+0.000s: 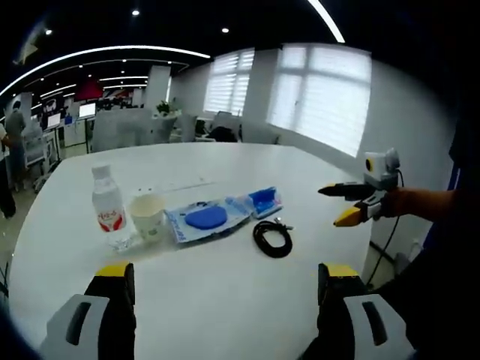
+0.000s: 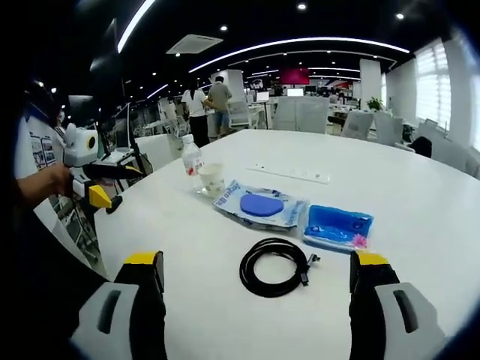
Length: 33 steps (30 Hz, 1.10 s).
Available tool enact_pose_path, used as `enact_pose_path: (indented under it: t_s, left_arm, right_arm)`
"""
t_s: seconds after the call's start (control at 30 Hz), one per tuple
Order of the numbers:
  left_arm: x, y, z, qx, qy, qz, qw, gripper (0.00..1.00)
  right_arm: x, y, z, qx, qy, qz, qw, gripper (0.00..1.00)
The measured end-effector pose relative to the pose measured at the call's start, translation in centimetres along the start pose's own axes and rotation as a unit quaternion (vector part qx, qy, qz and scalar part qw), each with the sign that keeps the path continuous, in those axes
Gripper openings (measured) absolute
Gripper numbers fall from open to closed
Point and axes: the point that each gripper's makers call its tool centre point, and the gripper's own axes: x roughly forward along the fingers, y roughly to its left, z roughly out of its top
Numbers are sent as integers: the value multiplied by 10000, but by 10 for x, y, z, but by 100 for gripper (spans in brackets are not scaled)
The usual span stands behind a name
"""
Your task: Arrange the tabletop items into an orderly group along one side of the table until the central work area is clear of visible clutter.
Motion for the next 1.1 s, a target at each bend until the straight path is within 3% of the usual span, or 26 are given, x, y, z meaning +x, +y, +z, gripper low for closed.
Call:
enact_pose_path:
  t_s: [1.1]
  left_arm:
    - [3, -8, 2, -12, 5, 56, 10000, 100]
  right_arm:
    - [-2, -6, 1, -69, 5, 106, 9999, 100]
